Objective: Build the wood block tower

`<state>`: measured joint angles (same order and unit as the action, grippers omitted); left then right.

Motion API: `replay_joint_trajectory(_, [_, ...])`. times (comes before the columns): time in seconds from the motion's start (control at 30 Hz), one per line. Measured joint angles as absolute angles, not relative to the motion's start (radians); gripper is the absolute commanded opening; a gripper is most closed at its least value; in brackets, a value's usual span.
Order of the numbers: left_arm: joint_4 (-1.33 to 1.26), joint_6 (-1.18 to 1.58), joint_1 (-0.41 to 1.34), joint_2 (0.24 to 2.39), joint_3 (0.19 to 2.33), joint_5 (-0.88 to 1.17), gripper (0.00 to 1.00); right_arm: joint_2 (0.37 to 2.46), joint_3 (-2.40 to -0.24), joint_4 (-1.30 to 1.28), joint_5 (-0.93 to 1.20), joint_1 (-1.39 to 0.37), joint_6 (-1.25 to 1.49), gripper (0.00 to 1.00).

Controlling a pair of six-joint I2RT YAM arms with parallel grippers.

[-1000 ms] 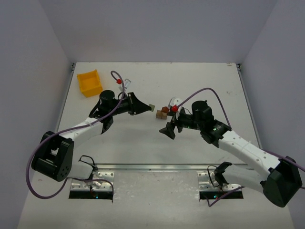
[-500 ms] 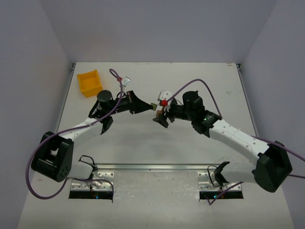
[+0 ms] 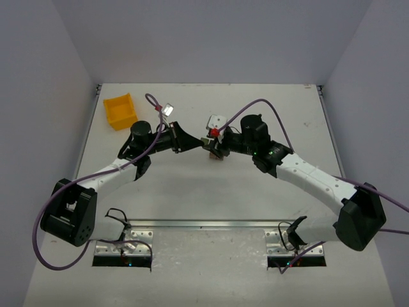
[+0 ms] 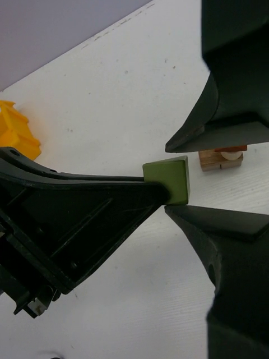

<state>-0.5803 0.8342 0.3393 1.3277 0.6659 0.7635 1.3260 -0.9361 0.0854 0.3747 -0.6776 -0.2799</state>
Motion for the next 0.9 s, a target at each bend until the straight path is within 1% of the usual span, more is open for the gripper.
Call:
replay_joint_trajectory(0.1, [-0.573, 0.833, 0.339, 1.327, 0.666, 0.754, 0.00, 1.339, -0.949, 0.070, 0.375, -0.681, -0.284, 0.38])
replay_joint_trajectory(0.13, [-0.571, 0.832, 0.339, 1.327, 0.666, 0.751, 0.00, 1.343, -0.956, 0.062, 0.375, -0.681, -0.285, 0.36])
replay_joint_trajectory(0.27, [-0.569, 0.831, 0.339, 1.327, 0.666, 0.743, 0.00, 1.361, -0.982, 0.034, 0.375, -0.681, -0.292, 0.24])
replay_joint_trajectory(0.3, [-0.567, 0.831, 0.338, 1.327, 0.666, 0.743, 0.01, 1.364, -0.986, 0.031, 0.377, -0.681, -0.295, 0.21])
replay_joint_trajectory(0.33, [-0.563, 0.830, 0.338, 1.327, 0.666, 0.742, 0.05, 1.367, -0.989, 0.026, 0.378, -0.681, -0.298, 0.16])
replay_joint_trajectory(0.43, [-0.547, 0.822, 0.338, 1.327, 0.666, 0.738, 0.16, 1.376, -0.999, 0.008, 0.381, -0.681, -0.308, 0.10])
replay_joint_trajectory(0.5, [-0.530, 0.815, 0.335, 1.325, 0.668, 0.728, 0.29, 1.386, -1.013, -0.012, 0.383, -0.681, -0.319, 0.05])
replay_joint_trajectory(0.53, [-0.520, 0.811, 0.334, 1.322, 0.668, 0.720, 0.33, 1.392, -1.021, -0.023, 0.383, -0.681, -0.325, 0.03])
replay_joint_trajectory(0.6, [-0.501, 0.804, 0.333, 1.314, 0.668, 0.701, 0.38, 1.403, -1.035, -0.039, 0.382, -0.681, -0.337, 0.00])
replay_joint_trajectory(0.63, [-0.493, 0.800, 0.332, 1.310, 0.668, 0.693, 0.48, 1.408, -1.040, -0.044, 0.381, -0.681, -0.341, 0.00])
replay_joint_trajectory(0.67, [-0.484, 0.794, 0.331, 1.307, 0.669, 0.685, 0.63, 1.413, -1.044, -0.049, 0.380, -0.681, -0.345, 0.00])
replay_joint_trajectory(0.77, [-0.448, 0.774, 0.326, 1.302, 0.683, 0.658, 0.67, 1.431, -1.060, -0.073, 0.379, -0.681, -0.362, 0.00])
replay_joint_trajectory(0.8, [-0.433, 0.767, 0.323, 1.301, 0.690, 0.645, 0.77, 1.443, -1.072, -0.087, 0.380, -0.680, -0.370, 0.00])
replay_joint_trajectory(0.9, [-0.399, 0.756, 0.305, 1.295, 0.702, 0.607, 0.83, 1.484, -1.110, -0.116, 0.381, -0.680, -0.391, 0.00])
